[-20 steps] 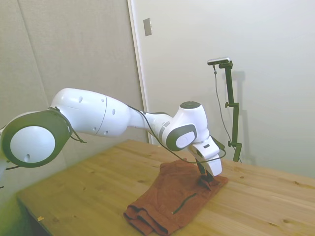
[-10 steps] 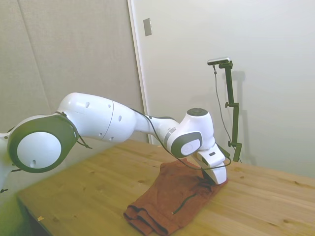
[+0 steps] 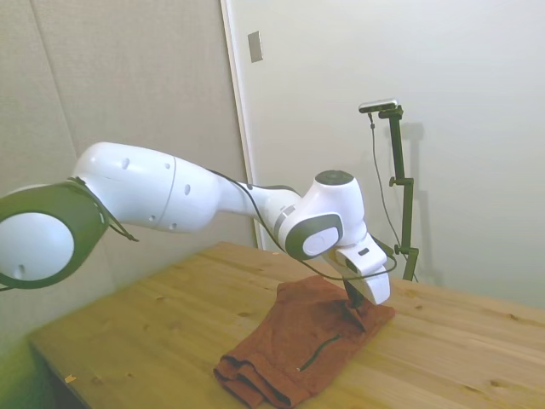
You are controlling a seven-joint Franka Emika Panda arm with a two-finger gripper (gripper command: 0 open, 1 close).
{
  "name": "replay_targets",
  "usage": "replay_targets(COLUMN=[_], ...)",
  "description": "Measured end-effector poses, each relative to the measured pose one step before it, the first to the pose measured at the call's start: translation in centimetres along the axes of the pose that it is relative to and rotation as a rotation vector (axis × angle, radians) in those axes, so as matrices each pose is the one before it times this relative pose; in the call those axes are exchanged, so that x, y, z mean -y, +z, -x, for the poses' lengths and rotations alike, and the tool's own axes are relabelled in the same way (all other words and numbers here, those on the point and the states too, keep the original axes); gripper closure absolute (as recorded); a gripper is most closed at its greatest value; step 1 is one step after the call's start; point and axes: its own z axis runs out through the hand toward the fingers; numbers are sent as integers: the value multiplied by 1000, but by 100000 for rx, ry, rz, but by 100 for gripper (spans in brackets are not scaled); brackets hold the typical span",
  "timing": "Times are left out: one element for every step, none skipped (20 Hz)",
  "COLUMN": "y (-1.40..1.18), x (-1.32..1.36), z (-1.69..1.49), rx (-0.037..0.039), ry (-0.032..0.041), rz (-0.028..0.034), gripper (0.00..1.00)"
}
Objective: Unfold the shorts
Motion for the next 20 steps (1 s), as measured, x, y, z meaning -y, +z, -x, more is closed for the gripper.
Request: replay_targets(y=[-1255, -1271, -1219, -1066, -797, -468, -193, -10, 246, 864, -39, -137, -233, -356, -449, -437, -394, -219, 26, 382], x=[220, 372, 552, 627, 705, 836, 846, 919, 803, 575, 66, 272, 615, 981, 1431, 1720, 1788, 1713, 1612, 1442], z=[1006, 1301, 1492, 1590, 1704, 1809, 1639, 1595, 1489, 1811, 85, 318, 738, 1181, 1671, 1999, 2046, 2090, 1978, 1921], rx=[46, 205, 32, -24, -5, -175, -440, -644, -281, -566, -123, -497, -557, -617, -648, -616, -720, -483, -761, -636], ry=[-1620, -1792, -2163, -2434, -2859, -2417, -2130, -1988, -1952, -1885, -389, -1141, -1481, -2208, -2263, -2485, -2344, -2669, -2637, -2603], rz=[-1235, -1265, -1307, -1036, -497, 201, 536, 606, 945, 1866, 43, 171, 37, -190, -475, -638, -698, -549, -81, 692], gripper=[100, 100, 100, 100, 100, 100, 100, 100, 100, 100, 100, 100, 100, 100, 100, 100, 100, 100, 100, 100])
